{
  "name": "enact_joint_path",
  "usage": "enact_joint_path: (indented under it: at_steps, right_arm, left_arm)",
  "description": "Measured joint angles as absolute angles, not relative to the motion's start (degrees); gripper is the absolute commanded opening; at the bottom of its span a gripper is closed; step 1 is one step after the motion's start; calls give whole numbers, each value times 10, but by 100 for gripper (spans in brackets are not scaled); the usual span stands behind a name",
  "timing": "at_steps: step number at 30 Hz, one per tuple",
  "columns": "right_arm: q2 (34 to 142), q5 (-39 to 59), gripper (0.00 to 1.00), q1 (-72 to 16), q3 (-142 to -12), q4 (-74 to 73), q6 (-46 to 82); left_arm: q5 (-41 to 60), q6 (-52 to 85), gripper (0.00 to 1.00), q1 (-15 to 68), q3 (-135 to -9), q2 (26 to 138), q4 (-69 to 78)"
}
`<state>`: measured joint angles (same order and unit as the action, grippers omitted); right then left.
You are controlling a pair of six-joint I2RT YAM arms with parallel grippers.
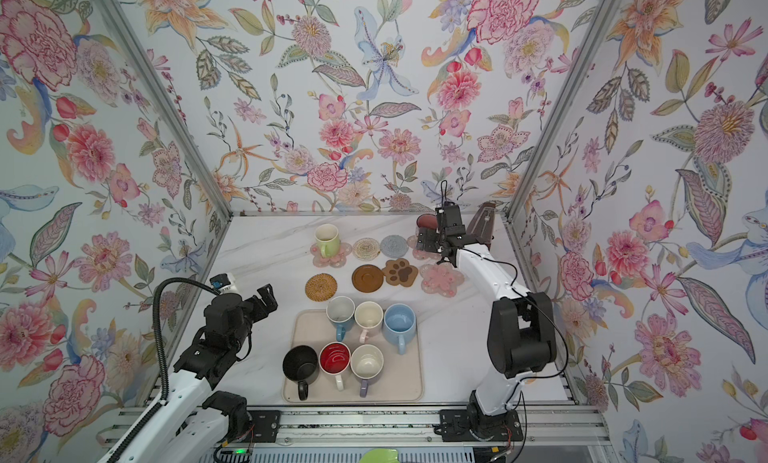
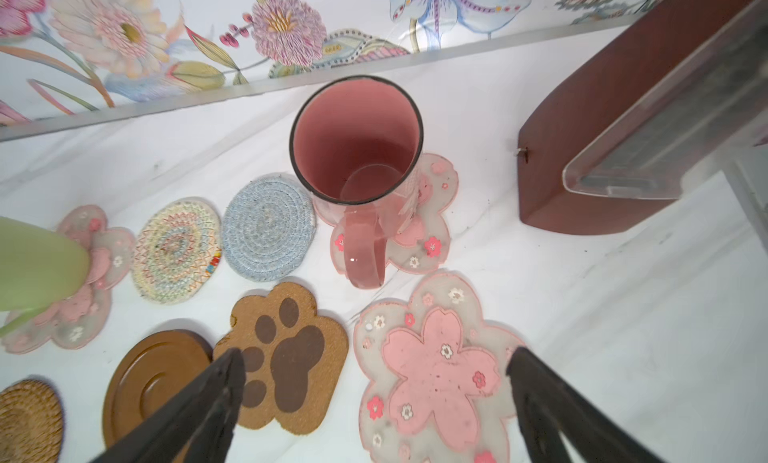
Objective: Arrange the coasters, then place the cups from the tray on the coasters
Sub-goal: 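Raise the right gripper while the left gripper reaches toward the black mug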
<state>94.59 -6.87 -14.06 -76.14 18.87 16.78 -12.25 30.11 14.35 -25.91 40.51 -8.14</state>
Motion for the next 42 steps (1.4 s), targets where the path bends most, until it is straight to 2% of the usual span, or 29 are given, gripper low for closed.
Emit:
enact_joint_path:
  at_steps: [6,9,16,21,26,42]
  right_arm:
    - [817,-67,99,-128,-641,120,194]
    - [773,-98,99,-119,-594,102,205]
    - [747,-160,99,-112,-588,79,235]
    - [715,-125,99,-73,-547,53,251]
    - [714,-105,99,-74,-543,52,258]
    - [729,-99,99,-90,-543,53,277]
  left_arm:
    - [-120,301,99,142,-269,409,-92]
    - [-113,302,99,142,-275,409,-99]
    - [-90,314,99,142,-293,409,-133]
    - [-59,321,96,142,-315,410,-176]
    - [-10,336,94,154,-346,422,-238]
    - [-17,502,93,404,-379,360,-438]
